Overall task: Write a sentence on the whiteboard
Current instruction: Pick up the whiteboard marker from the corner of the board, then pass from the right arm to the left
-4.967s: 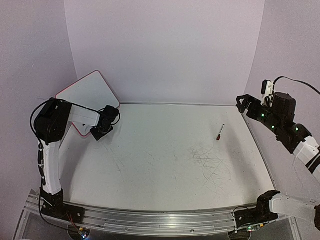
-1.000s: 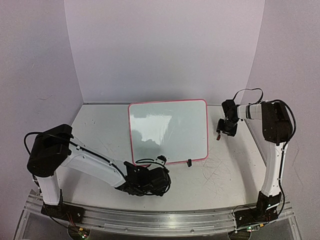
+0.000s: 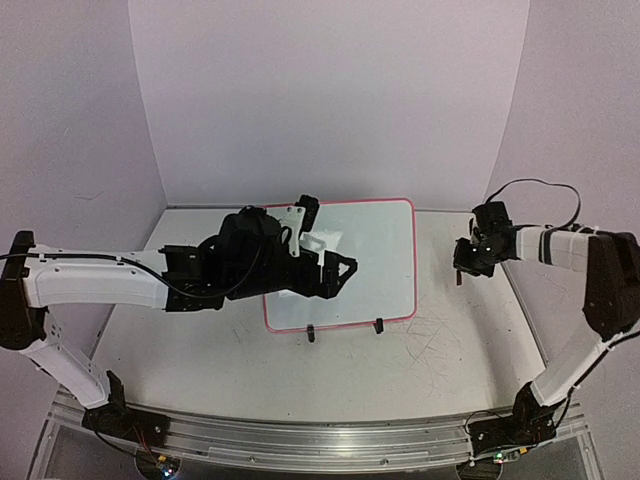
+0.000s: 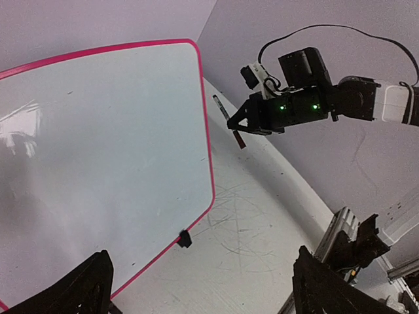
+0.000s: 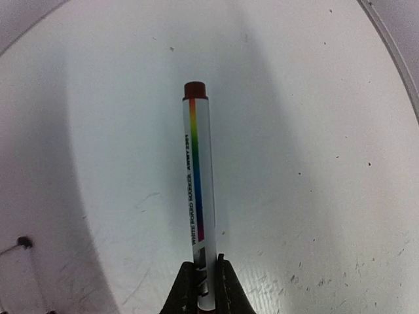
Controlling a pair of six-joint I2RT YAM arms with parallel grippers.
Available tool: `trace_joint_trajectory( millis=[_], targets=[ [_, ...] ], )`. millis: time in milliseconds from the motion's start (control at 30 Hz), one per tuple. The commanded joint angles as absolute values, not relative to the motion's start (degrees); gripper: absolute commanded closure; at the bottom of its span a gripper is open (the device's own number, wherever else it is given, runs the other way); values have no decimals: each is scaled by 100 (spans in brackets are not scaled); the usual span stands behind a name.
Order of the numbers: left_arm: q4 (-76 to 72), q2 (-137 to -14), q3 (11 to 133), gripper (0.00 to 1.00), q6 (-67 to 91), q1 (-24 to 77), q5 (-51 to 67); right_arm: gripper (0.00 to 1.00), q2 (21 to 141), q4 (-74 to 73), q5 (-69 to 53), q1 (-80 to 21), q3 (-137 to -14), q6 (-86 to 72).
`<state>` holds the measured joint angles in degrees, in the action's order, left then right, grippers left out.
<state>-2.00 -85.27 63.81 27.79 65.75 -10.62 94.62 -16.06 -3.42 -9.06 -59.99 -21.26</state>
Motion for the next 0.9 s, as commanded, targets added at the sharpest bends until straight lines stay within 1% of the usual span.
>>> trace_joint_trajectory(
  millis=[0,67,133,200,300,467,733,867],
  targets=[
    [-854,-8977,6962,3,2793,6427,237,100,7832,-914,-1611,-1015,-5258,-2153],
    [-912,-9282,7262,3,2840,6405,711,100,7050,-314,-2255,-1231,-4825,-2465],
    [-960,-9548,7588,4,2866,6399,1097,100,6293,579,-2645,-1652,-4351,-3025],
    [-1077,-9781,7834,5,2887,6397,1374,100,5790,1407,-2696,-2064,-3973,-3704],
    [-1394,-10000,8006,7,2962,6398,1648,100,5396,2545,-2582,-2494,-3727,-4343],
    [-2007,-10126,8006,8,3263,6398,1857,100,5447,3651,-2596,-2901,-3793,-4784],
    [-2697,-10082,7904,10,3724,6235,2058,100,6089,4185,-2731,-3457,-4190,-4838],
    [-2738,-10047,7837,14,3859,6153,1961,100,6274,4352,-2717,-3722,-4317,-4795]
  ],
)
